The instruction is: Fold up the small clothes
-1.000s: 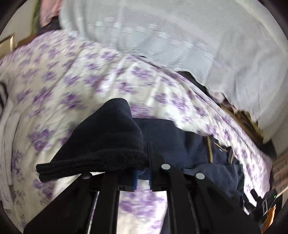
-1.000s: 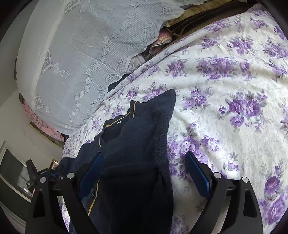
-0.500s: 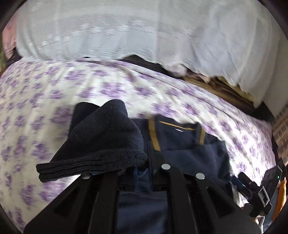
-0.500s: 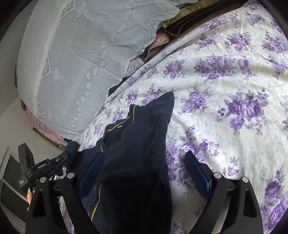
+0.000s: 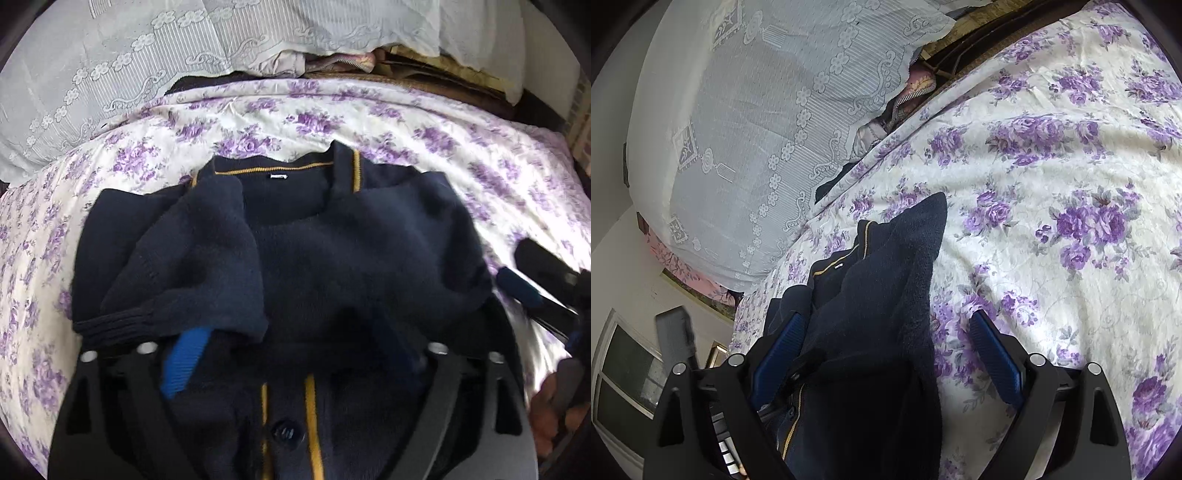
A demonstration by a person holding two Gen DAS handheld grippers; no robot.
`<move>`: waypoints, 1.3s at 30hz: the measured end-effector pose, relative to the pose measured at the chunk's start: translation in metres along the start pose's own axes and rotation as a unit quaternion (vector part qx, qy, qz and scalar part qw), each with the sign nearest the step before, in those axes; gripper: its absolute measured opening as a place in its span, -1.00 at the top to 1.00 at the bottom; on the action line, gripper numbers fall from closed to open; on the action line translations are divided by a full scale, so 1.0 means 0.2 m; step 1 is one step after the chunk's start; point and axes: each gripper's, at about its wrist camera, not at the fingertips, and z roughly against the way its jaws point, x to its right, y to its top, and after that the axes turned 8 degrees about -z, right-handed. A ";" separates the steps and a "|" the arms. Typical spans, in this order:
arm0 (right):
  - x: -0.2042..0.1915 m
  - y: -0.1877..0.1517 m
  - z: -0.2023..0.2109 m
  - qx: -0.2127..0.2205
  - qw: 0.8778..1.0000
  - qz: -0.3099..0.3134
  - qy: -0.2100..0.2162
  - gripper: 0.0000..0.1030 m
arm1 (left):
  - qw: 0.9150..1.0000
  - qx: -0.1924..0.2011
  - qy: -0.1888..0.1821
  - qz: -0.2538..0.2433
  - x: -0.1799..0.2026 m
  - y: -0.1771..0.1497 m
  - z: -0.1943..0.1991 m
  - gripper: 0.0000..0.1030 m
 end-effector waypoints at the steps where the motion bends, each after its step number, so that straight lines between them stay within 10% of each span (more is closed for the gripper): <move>1: 0.00 0.00 0.00 0.000 1.000 0.000 0.000 -0.78 | 1.000 0.006 -0.009 0.002 -0.02 -0.01 0.04 -0.84; 8: -0.08 -0.01 0.03 0.007 1.000 0.029 -0.010 -0.78 | 0.996 0.063 -0.009 0.067 -0.41 -0.13 0.33 -0.91; 15: -0.52 -0.25 0.00 0.001 0.972 0.234 -0.033 -0.78 | 0.968 0.101 -0.039 0.225 -0.96 -0.24 0.37 -0.91; 27: -1.09 -0.74 -0.58 -0.044 0.835 0.528 -0.149 -0.73 | 0.976 -0.002 0.045 0.214 -1.12 -0.34 -0.02 -0.91; 30: -1.10 -0.75 -0.68 -0.043 0.809 0.556 -0.186 -0.11 | 0.977 -0.005 0.050 0.208 -1.11 -0.34 -0.02 -0.91; 32: -1.08 -0.67 -0.67 -0.048 0.829 0.526 -0.184 0.60 | 0.977 -0.005 0.051 0.206 -1.11 -0.35 -0.03 -0.91; 37: -0.75 -0.26 -0.35 -0.018 0.950 0.279 -0.139 0.76 | 0.978 -0.003 0.058 0.201 -1.09 -0.35 -0.02 -0.91; 39: -0.41 -0.10 -0.26 -0.038 0.979 0.135 -0.149 0.57 | 0.979 -0.003 0.064 0.193 -1.07 -0.35 -0.01 -0.91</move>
